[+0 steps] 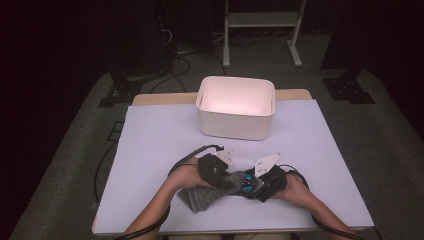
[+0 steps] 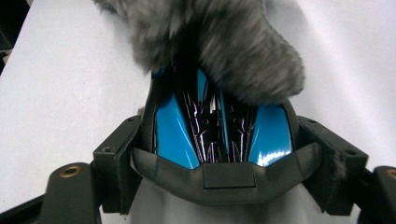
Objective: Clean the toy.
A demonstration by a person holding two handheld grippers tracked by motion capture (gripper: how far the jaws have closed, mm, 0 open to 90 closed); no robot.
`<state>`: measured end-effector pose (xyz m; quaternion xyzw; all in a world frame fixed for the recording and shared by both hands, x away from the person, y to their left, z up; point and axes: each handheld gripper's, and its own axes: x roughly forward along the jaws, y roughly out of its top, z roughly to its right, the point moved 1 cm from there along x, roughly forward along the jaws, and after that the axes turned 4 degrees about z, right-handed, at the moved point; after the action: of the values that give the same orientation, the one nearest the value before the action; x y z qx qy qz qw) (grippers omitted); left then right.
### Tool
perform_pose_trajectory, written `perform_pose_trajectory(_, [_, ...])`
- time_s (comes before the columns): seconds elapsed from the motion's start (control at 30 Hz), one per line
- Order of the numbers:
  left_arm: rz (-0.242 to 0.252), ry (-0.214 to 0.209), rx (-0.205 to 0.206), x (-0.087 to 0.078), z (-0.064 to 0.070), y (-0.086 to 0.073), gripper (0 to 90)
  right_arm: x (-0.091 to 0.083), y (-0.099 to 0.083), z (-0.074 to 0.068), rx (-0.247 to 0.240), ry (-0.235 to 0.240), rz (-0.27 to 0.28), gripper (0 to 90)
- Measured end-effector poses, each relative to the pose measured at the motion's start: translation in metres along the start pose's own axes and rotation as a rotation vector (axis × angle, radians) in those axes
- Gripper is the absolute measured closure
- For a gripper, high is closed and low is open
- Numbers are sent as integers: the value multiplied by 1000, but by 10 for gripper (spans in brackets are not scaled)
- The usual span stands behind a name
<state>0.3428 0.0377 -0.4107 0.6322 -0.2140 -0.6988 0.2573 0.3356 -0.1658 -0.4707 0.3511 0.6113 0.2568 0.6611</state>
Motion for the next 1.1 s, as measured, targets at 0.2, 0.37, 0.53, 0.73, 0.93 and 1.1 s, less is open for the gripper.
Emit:
perform_pose_trajectory(0.2, [-30,44,-44,-13,-5,-21,733,0,0,0,1,0,-1,227])
perform_pose_trajectory(0.37, [-21,71,-94,-24,-7,-42,733,0,1,0,-4,0,-5,227])
perform_pose_trajectory(0.53, [-21,83,-108,-30,-7,-47,739,0,1,0,-2,1,-4,227])
perform_pose_trajectory(0.73, [31,38,-2,-13,3,-4,734,0,1,0,2,0,-7,226])
perform_pose_trajectory(0.93, [-30,24,63,10,4,18,739,-4,2,-1,34,13,-25,172])
perform_pose_trajectory(1.1, [-31,28,63,11,4,23,748,-7,-2,-2,20,-14,-14,225])
